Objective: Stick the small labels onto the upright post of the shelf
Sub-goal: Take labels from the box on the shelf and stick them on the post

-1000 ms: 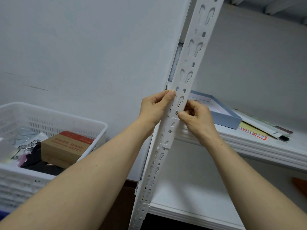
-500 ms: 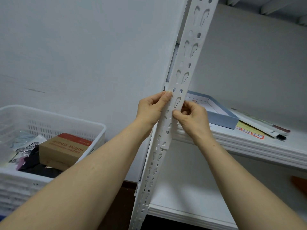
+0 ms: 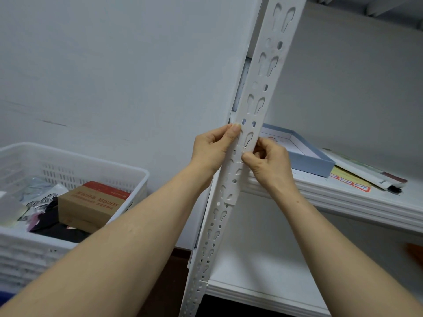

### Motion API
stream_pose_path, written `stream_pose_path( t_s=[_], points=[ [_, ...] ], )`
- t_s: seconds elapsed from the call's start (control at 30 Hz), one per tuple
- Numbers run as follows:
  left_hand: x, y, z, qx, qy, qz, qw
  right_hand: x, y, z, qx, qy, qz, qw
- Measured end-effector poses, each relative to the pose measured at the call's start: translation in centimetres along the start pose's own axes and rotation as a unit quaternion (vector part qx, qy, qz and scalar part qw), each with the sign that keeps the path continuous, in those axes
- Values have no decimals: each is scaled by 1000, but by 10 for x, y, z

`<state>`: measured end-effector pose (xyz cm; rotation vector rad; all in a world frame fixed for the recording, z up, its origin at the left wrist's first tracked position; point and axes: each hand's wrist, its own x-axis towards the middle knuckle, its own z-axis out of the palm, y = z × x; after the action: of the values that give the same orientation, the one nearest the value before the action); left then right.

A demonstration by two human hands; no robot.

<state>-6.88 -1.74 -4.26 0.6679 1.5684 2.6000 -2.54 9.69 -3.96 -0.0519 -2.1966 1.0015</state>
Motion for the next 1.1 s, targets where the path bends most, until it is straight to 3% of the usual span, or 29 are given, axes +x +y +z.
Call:
stream_pose_path(
  t_s=[0.2, 0.53, 1.1],
  points=[
    [1, -1, 0, -7, 5, -4, 1000, -1, -3, -9, 48, -53, 20, 997],
    [0, -1, 0, -5, 3, -8, 1000, 1, -9, 2, 3, 19, 27, 999],
    [1, -2, 0, -1, 4, -2, 1000, -2, -5, -5, 26, -31, 17, 999]
  ],
)
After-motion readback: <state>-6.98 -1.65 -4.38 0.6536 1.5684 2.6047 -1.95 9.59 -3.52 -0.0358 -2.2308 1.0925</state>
